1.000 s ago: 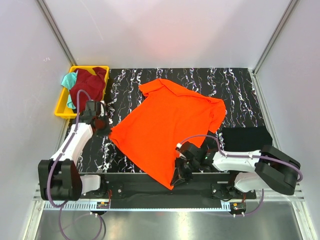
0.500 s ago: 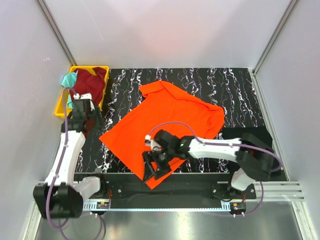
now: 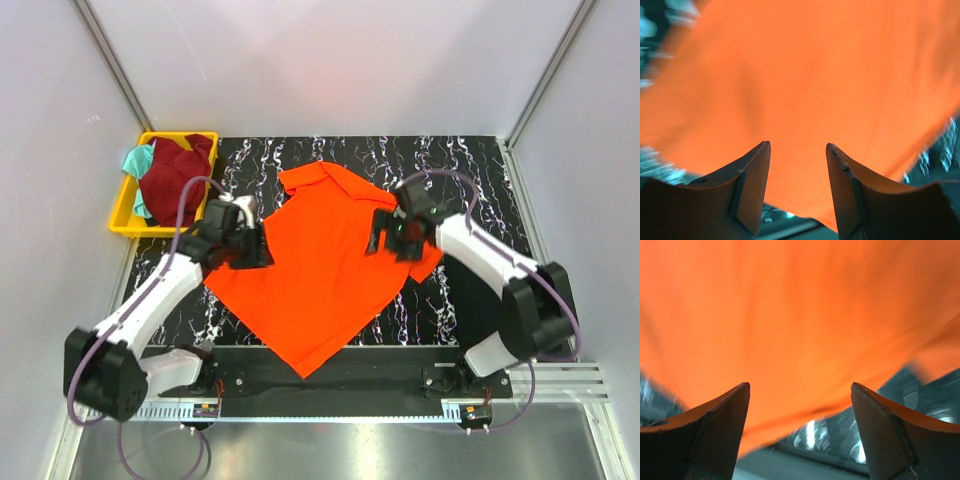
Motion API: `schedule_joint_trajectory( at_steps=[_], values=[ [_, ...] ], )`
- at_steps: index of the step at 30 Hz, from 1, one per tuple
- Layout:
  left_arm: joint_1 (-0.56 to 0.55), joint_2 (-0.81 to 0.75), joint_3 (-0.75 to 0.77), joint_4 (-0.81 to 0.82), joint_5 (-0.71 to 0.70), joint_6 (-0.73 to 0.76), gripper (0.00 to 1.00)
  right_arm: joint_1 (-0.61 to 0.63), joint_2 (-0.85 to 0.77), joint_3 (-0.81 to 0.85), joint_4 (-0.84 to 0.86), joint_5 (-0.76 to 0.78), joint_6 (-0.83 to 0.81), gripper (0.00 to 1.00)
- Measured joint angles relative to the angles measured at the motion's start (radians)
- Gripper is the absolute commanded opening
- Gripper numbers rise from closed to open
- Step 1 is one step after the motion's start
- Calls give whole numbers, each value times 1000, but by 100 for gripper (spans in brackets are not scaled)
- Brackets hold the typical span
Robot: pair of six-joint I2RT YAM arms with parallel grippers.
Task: Fold and stack the t-shirts
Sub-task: Flatten the tshirt out
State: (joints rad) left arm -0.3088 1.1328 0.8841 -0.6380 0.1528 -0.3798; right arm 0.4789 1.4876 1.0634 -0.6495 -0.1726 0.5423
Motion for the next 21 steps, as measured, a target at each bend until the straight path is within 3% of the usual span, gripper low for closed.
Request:
schedule_joint_trajectory(
  at_steps=[3,4,5,12,15,21],
  values=[
    [-73,79,-10,39,58,-33,53,-106,106,133,-23,132,-77,77],
    [-80,105,-10,49,71,-39,53,-139,155,185,-24,169,-104,66],
    [-82,124,-10,59,76,-40,53,-166,203,233,-21,199,-129,64],
    [-78,349,68,104,79,-21,49,-246,568,564,-31,273,-245,66],
    [-66,444,101,153,79,-21,43,-229,634,636,-31,256,-248,66],
    [12,580,118,192,83,-16,43,-164,727,824,-50,262,-250,66]
  ],
)
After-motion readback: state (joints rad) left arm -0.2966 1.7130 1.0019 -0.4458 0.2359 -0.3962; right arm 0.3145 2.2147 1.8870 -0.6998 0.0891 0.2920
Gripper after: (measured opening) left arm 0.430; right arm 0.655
